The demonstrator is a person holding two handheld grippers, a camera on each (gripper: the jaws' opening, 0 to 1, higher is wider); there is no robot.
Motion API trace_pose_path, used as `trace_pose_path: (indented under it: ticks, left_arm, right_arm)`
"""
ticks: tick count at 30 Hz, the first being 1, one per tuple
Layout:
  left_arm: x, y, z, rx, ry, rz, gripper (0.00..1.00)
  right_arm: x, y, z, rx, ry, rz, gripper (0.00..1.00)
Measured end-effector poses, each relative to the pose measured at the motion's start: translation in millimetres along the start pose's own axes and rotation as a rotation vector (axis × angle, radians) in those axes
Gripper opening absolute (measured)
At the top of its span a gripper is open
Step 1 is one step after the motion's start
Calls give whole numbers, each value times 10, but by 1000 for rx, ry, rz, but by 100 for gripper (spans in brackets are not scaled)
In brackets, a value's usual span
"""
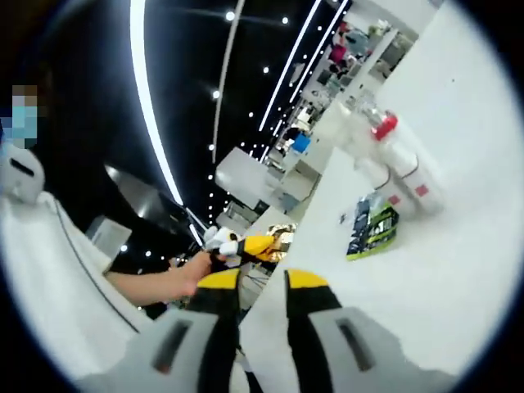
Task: Arrange the skincare products in the storage area until every visible bottle or jar stands upright without overlapping.
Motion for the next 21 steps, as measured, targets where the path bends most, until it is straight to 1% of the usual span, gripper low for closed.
trace_pose_path:
  ticks: [3,7,8,9,10,13,14,15,17,19,21]
  left_arm:
    - [100,101,-3,27,-17,17,0]
    - [198,192,-24,56,-39,38,0]
    - [220,216,-30,66,-44,38,0]
    - [246,249,-44,78,-45,40,0]
    - [262,274,-52,88,-47,43,0]
    - [310,354,-83,118,-46,47,0]
    - [326,388,-99,127,-41,51,0]
    - [337,418,-110,139,-39,53,0]
    - [365,483,-134,158,-36,60,0]
    - [407,544,-154,172,-45,78,0]
    - [442,583,-173,174,-55,94,0]
  right_arm:
    - [-26,-22,30,-14,30,30,24]
    - [-46,-152,81,-92,76,88,28]
    - [-45,-170,86,-102,80,97,31]
    - [-37,-229,99,-134,89,123,33]
    - [-31,-255,103,-148,96,141,36]
    - [12,-339,116,-208,111,226,49]
    - [23,-356,119,-221,113,243,54]
    - [25,-372,122,-231,121,254,56]
    - [36,-387,129,-238,126,282,58]
    - [38,-411,141,-250,137,310,58]
    - [37,-446,153,-264,148,335,60]
Point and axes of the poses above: the point that each gripper's makers call its tool centre point, and the gripper's own axes: z roughly backward along the fingers, y roughly to its left, x roughly out of its top, the point moved 4 cm from there along z, roughly backward along the fingers, and after that the axes turned 5 degrees about z, right-handed, at the moved point
